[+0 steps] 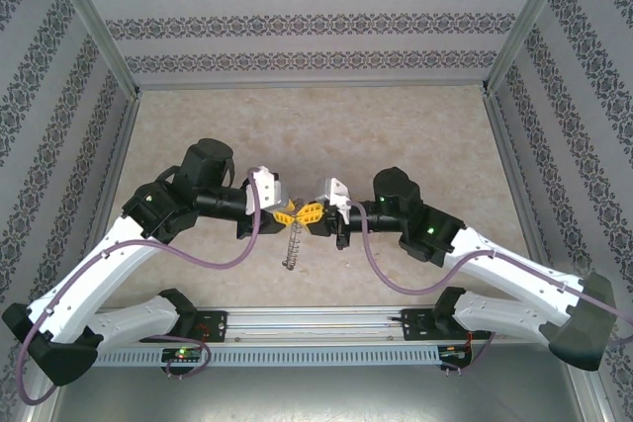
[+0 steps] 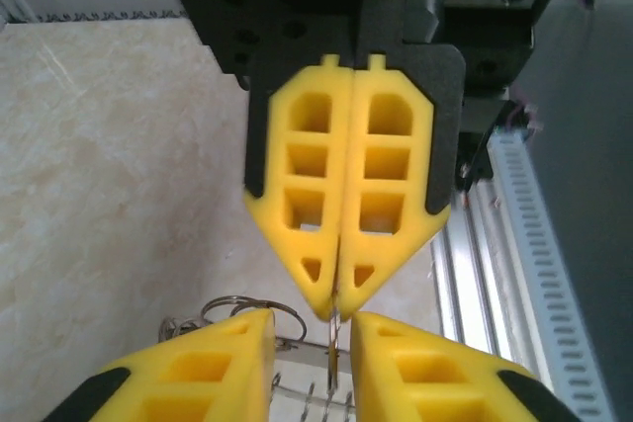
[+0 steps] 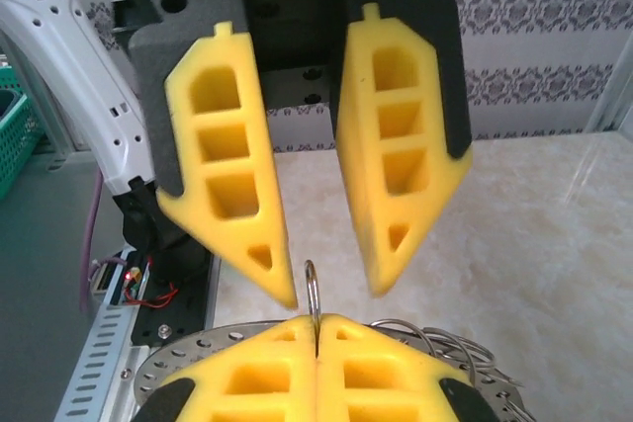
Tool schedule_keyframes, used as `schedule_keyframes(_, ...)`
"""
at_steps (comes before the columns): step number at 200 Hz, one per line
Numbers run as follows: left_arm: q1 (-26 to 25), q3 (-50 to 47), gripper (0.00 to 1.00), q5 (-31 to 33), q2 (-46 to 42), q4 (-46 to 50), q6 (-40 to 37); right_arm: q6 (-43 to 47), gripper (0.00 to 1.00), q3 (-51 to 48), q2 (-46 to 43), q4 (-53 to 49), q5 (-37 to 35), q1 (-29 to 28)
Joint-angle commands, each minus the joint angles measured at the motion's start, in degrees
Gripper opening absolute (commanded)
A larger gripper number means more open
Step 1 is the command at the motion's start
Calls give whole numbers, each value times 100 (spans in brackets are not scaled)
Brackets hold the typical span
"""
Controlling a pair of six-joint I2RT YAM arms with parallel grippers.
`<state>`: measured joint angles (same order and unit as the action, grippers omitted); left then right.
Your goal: Put the keys on the keyring
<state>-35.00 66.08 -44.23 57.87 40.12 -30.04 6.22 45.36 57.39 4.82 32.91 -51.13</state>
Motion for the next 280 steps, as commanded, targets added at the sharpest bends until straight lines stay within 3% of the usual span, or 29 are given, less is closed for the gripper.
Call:
schedule_keyframes(1, 401, -426, 32, -914, -425, -1194, 956, -268, 0, -259, -309, 1134, 216, 113)
schedule_keyframes(37, 610, -1193, 29, -1318, -886, -2831, 2136, -872, 0, -665, -321, 2470, 400, 303)
schedule_keyframes(88, 615, -1676, 30, -1610, -1047, -4164, 3075, -1549, 0, -1092, -125, 4110, 238, 344)
schedule_keyframes(172, 618, -1764, 32, -1488, -983, -4418, 2975, -1746, 0, -1106, -36, 4394, 349, 345)
schedule_keyframes(280, 606, -1722, 19, -1732, -616, -4874, 3188, -1875, 0, -1144, 163, 4765, 357, 354)
